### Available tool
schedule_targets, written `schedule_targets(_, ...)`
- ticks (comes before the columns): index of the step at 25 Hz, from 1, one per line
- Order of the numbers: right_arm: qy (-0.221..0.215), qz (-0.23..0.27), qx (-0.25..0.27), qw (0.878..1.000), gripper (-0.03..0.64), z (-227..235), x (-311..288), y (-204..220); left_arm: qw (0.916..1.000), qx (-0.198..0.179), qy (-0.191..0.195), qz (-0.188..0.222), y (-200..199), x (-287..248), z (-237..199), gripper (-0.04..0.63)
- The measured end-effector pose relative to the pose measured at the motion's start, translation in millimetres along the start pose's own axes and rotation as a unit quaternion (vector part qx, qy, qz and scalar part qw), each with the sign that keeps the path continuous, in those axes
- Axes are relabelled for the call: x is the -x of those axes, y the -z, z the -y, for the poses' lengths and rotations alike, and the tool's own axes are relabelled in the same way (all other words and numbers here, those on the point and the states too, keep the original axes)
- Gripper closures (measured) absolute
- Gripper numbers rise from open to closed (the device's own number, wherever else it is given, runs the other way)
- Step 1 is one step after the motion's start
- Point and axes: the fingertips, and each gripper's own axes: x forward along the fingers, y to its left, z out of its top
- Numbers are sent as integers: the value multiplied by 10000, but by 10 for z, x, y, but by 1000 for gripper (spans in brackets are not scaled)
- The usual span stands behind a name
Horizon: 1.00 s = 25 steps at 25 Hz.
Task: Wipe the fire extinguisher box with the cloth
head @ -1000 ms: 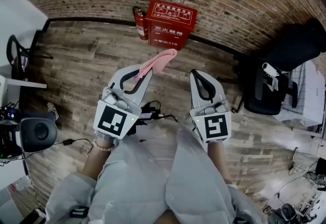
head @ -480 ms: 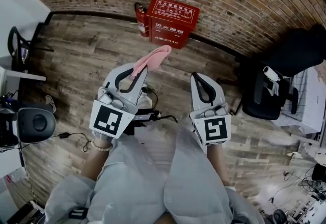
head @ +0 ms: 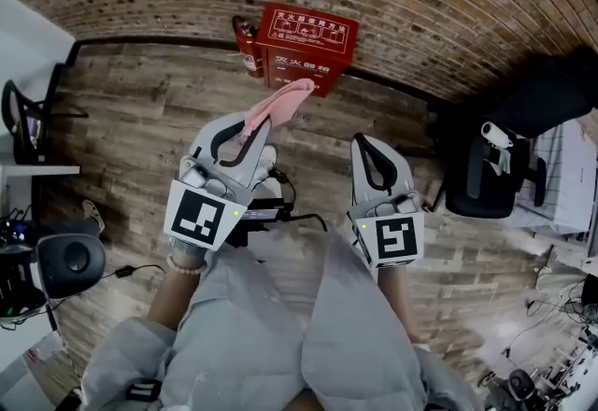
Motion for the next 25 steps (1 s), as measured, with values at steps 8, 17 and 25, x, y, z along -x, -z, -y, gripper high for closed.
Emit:
schedule_targets(8,213,-69,7,9997,609,331,-866,-297,9992,-184,349,52,-102,-659,-800,584)
schedule_targets(17,498,-144,-69,9986,609,617,-1678,-485,9979,24,648,50,-39,-1196,-1504,584)
schedule_targets(25,649,-486,-230,9964,609,677,-1914,-412,9961,128,873,-53,62,-1423,-1733,584)
